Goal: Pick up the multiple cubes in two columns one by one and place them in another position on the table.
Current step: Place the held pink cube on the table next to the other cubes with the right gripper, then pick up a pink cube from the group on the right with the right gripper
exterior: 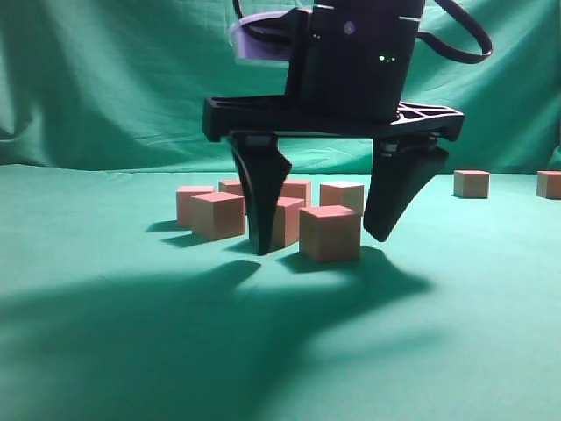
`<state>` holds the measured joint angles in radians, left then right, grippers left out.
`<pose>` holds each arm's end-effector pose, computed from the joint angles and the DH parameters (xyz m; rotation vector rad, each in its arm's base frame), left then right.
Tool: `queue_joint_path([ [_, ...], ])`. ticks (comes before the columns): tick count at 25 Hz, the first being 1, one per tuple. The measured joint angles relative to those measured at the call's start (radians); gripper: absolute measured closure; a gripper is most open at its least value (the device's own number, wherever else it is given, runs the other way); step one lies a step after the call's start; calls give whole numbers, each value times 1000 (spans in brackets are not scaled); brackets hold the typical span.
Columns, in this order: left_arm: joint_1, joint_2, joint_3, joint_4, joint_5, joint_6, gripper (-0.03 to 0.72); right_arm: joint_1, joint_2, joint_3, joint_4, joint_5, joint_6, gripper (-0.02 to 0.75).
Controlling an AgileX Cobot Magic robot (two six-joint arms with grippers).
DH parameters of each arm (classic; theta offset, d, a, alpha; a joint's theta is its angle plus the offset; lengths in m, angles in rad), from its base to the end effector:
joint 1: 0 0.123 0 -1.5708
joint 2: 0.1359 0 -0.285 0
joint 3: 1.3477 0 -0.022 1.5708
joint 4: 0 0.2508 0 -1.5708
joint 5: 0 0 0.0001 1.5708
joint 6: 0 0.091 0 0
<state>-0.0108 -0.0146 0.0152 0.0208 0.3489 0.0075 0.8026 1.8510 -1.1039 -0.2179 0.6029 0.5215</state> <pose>0.0529 0.0001 0.1774 0.0297 1.8328 0.0179 0.2548 0.2476 0.1615 -0.6147 2.7378 0.0992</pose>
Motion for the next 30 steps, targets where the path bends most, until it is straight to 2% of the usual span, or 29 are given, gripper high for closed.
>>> queue_joint_path([
  [5, 0, 0, 0, 0, 0, 0, 688, 2, -105, -14, -31, 53, -6, 148],
  [12, 0, 0, 0, 0, 0, 0, 688, 2, -274, -120, -125, 258, -6, 148],
  [13, 0, 0, 0, 0, 0, 0, 688, 2, -294, -143, -134, 294, -6, 191],
  [17, 0, 0, 0, 0, 0, 0, 688, -23, -360, -208, -158, 386, -8, 192],
  [21, 0, 0, 0, 0, 0, 0, 688, -126, -392, -216, -177, 453, -8, 192],
  [30, 0, 0, 0, 0, 0, 0, 688, -477, -389, -215, -181, 502, -29, 192],
])
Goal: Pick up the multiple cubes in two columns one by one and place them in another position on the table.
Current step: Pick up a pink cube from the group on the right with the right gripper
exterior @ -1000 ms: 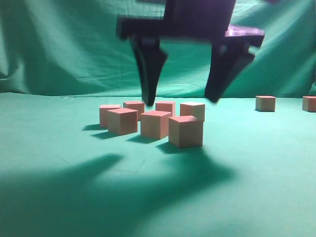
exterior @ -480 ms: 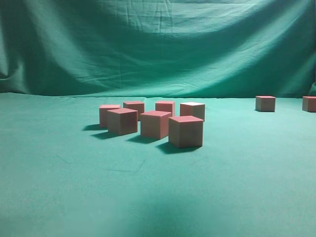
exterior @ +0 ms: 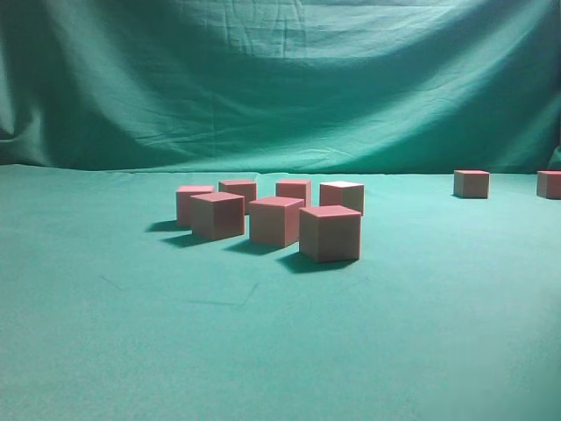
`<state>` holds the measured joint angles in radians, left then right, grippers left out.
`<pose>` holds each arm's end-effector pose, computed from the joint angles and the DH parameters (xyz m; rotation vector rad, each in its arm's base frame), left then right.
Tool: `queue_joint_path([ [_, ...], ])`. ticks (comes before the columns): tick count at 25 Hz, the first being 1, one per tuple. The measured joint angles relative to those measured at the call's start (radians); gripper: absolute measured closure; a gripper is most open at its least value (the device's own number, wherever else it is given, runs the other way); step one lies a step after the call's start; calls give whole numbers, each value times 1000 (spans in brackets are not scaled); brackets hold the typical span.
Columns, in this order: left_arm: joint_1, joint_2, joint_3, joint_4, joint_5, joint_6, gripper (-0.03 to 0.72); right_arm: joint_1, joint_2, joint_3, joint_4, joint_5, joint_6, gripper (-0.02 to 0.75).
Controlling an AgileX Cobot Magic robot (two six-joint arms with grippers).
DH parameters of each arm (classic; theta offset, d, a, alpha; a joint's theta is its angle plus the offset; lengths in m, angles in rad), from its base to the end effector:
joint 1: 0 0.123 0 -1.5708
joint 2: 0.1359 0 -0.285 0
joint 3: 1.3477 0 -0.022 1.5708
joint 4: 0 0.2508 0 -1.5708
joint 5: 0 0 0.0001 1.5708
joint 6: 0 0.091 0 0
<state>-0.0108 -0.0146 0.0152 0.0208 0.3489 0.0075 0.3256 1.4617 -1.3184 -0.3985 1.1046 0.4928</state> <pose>0.0529 0.0001 0.1774 0.0297 1.8328 0.0179 0.2904 0.0647 0.3387 0.0792 2.6031 -0.2602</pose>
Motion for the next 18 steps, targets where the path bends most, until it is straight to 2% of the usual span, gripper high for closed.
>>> queue_joint_path([
  [5, 0, 0, 0, 0, 0, 0, 688, -155, 67, -2, 51, -11, -40, 192],
  [9, 0, 0, 0, 0, 0, 0, 688, -245, 165, -2, 210, -91, -143, 192],
  [13, 0, 0, 0, 0, 0, 0, 688, -286, 285, -32, 250, -139, -166, 192],
  [18, 0, 0, 0, 0, 0, 0, 688, -305, 440, -154, 248, -146, -168, 192],
])
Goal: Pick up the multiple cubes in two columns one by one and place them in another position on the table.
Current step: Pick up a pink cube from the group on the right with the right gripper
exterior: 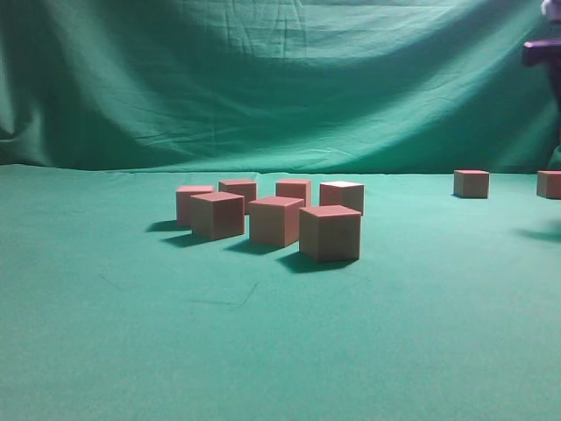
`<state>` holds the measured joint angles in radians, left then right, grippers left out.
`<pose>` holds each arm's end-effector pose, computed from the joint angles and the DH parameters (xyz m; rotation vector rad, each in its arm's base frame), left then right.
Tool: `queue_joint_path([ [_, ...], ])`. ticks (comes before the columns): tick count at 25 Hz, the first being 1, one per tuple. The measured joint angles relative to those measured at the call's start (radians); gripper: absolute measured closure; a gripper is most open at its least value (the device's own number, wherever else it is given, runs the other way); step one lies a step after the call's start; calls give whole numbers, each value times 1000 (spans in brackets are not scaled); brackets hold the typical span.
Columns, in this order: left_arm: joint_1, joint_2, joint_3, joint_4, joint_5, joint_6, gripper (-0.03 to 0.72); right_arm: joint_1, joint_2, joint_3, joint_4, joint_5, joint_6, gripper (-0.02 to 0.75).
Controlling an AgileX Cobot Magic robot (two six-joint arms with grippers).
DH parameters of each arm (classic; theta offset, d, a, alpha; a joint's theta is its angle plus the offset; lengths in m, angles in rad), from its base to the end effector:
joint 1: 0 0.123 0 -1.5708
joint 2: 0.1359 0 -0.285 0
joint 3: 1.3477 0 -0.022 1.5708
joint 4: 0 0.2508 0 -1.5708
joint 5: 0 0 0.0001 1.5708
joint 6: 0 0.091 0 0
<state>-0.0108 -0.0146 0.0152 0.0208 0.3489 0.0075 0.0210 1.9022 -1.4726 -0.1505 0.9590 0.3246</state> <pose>0.0529 0.0001 0.1774 0.0297 1.8328 0.0179 0.3966 -0.0029 0.2270 0.3325 2.8317 -0.1233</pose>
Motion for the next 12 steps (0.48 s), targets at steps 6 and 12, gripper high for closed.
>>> queue_joint_path([
  [6, 0, 0, 0, 0, 0, 0, 688, 0, 169, -166, -21, 8, -6, 192],
  [12, 0, 0, 0, 0, 0, 0, 688, 0, 255, -228, -46, 30, -20, 192],
])
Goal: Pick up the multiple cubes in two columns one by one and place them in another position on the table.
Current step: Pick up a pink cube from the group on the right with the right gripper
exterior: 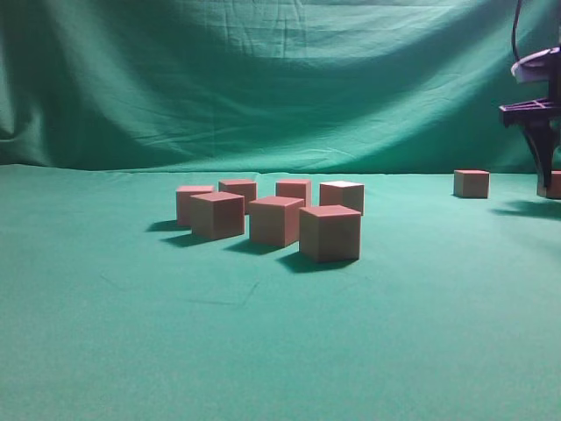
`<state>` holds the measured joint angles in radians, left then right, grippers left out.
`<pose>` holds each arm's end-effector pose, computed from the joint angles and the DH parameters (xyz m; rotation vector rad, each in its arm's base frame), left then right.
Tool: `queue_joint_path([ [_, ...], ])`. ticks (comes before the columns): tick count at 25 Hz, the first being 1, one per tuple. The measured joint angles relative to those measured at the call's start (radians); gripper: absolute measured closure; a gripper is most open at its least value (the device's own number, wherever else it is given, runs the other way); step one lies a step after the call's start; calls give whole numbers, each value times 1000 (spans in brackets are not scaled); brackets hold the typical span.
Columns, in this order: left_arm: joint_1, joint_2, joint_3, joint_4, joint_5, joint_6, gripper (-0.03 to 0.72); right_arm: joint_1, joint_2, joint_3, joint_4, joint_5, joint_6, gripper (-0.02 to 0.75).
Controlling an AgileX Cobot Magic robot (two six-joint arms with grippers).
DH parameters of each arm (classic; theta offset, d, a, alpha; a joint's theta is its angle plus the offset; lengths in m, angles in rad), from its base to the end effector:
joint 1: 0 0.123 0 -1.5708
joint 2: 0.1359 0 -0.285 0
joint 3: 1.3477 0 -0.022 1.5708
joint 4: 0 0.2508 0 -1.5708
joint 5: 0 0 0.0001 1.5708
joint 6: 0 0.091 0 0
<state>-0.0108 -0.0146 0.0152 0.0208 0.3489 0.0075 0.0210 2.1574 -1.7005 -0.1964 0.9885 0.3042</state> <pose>0.0529 0.0001 0.1774 0.0297 1.8328 0.0179 0.4501 -0.0054 0.1791 0.2784 2.8840 -0.2015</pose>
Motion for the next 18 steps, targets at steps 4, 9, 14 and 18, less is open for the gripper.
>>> queue_joint_path([
  [4, 0, 0, 0, 0, 0, 0, 688, 0, 11, -1, -2, -4, -2, 192],
  [9, 0, 0, 0, 0, 0, 0, 688, 0, 12, -1, -2, -31, -2, 325],
  [14, 0, 0, 0, 0, 0, 0, 688, 0, 25, -4, -5, -28, -2, 463],
  [18, 0, 0, 0, 0, 0, 0, 688, 0, 28, -24, -5, 8, -2, 463],
])
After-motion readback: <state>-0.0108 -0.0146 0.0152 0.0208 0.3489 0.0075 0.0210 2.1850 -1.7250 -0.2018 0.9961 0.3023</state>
